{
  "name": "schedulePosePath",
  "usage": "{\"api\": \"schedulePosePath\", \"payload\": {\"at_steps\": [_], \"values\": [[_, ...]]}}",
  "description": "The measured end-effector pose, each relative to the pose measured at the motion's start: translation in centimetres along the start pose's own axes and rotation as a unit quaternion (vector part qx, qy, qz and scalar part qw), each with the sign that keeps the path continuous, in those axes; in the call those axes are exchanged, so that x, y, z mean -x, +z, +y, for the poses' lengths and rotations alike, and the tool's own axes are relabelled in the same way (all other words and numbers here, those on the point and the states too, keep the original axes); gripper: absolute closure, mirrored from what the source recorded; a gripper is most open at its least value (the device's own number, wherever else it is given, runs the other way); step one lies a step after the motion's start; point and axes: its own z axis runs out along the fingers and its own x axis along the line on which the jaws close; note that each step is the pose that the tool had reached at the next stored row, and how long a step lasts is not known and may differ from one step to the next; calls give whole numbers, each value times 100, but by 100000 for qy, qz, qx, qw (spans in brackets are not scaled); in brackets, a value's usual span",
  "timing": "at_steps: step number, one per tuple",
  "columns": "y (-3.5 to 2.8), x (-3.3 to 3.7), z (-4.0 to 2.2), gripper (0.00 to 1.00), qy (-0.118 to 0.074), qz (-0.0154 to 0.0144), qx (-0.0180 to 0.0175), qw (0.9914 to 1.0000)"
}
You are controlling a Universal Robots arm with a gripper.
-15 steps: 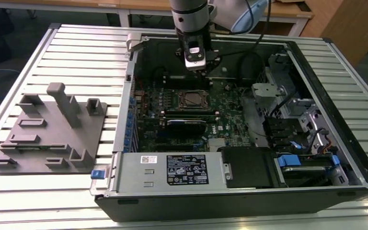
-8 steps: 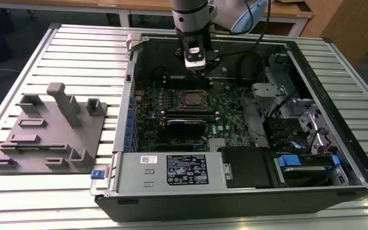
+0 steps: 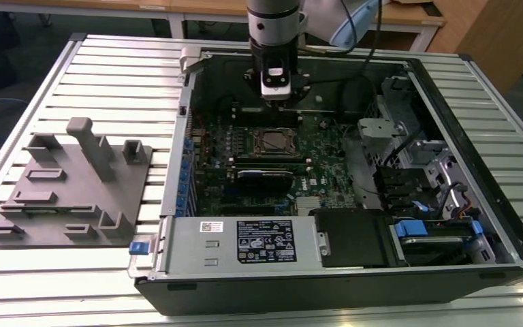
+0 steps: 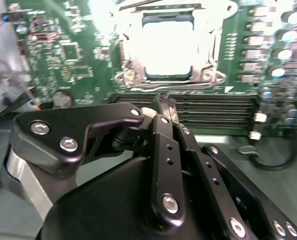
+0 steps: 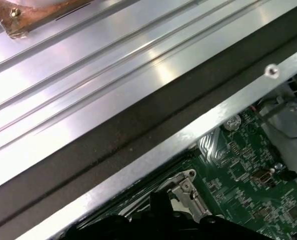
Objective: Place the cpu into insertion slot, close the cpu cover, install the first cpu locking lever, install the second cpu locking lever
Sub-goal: 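Install the first cpu locking lever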
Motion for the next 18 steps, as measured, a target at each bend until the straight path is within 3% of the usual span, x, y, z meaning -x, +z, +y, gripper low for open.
{"api": "schedulePosePath", "payload": {"at_steps": [2,3,10,14,18], "values": [[4,0,0,89,-76,779,-775,99994],[5,0,0,89,-83,926,-904,99992],[5,0,-1,89,-183,1033,-973,99990],[6,1,0,89,-1968,1184,-806,99970],[7,1,0,89,-4699,1421,-554,99878]]}}
